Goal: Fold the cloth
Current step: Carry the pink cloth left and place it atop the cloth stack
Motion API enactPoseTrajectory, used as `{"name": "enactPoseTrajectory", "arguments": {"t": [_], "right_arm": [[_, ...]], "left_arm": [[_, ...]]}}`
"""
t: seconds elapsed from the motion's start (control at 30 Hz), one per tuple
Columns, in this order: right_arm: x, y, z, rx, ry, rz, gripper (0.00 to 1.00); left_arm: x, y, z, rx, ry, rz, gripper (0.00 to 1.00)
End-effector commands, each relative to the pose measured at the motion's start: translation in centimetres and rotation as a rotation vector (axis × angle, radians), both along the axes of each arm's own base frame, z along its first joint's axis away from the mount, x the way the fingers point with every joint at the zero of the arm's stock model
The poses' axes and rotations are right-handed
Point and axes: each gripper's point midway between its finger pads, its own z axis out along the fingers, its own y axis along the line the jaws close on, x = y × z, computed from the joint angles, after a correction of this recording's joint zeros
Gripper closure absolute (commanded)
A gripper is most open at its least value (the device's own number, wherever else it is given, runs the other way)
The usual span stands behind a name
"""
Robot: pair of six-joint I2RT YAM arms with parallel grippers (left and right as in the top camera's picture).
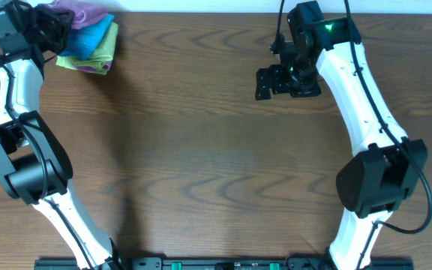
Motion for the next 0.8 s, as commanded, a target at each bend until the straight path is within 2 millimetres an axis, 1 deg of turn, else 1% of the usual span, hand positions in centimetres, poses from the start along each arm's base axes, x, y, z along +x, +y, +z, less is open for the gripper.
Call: {"name": "enactPoseTrajectory", "arguments": {"t": [0.0,0.1,0.13,0.17,0.23,0.3,0.33,0.37,0.6,0.77], "right_arm": [[0.0,0.3,0.6,0.006,-0.013,-0.005,0.04],[0.0,0.5,0.6,0.006,-0.013,-0.002,0.03],[0.0,0.5,0.6,0.006,-0.013,-0.001,0.03],[0.0,0.5,0.6,0.007,-0.013,-0.001,0.03],[-0.1,0.5,0.6,0.006,-0.013,-0.001,0.03],[-0.1,0.5,0.6,0.006,-0.012,-0.001,0.03],[-0.1,0.5,0.6,0.006,-0.013,-0.001,0.02],[-0.1,0.5,0.6,0.006,-0.013,-0.001,0.03],[-0.1,0.7,0.6,0.006,-0.013,0.003,0.02],[-0.1,0.8,0.6,0.006,-0.013,0.006,0.02]], "left_arm": [[0.1,-0.8,0.2,-0.013,-0.006,-0.033,0.94],[-0.3,-0.9,-0.6,-0.026,0.034,-0.028,0.94],[-0.5,-0.9,-0.9,-0.032,0.053,-0.025,0.92],[-0.7,-0.9,-1.2,-0.036,0.068,-0.021,0.83],[-0.9,-0.9,-1.6,-0.043,0.088,-0.020,0.48],[-1.0,-0.8,-1.7,-0.040,0.091,-0.021,0.21],[-1.0,-0.7,-1.7,-0.041,0.090,-0.021,0.03],[-1.1,-0.7,-1.6,-0.044,0.089,-0.024,0.05],[-1.6,-0.6,-1.5,-0.078,0.093,-0.053,0.05],[-3.0,-0.2,-3.0,-0.093,0.169,-0.054,0.05]]}}
